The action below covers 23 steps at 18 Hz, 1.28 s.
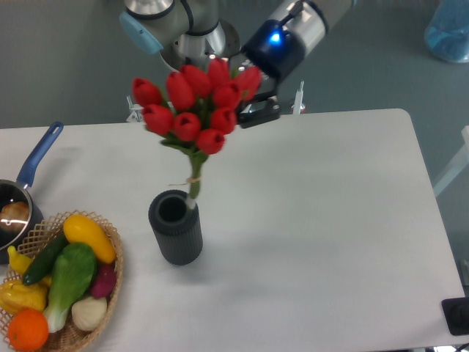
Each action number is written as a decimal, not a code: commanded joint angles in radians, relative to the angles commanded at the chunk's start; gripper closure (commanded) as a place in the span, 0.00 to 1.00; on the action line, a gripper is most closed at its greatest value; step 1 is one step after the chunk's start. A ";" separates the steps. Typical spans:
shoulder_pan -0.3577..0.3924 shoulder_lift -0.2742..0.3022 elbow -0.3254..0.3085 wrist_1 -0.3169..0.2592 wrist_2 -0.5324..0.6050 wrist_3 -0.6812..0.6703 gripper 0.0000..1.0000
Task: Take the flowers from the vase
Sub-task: 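Carry the held tulips away from the vase over the table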
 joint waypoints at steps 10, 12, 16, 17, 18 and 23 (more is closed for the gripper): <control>0.055 -0.129 0.129 0.006 0.233 0.018 0.83; 0.077 -0.132 0.127 0.005 0.233 0.021 0.82; 0.109 -0.132 0.123 0.005 0.235 0.034 0.82; 0.117 -0.132 0.123 0.005 0.235 0.049 0.82; 0.121 -0.133 0.123 0.005 0.235 0.060 0.82; 0.137 -0.133 0.118 0.005 0.236 0.064 0.82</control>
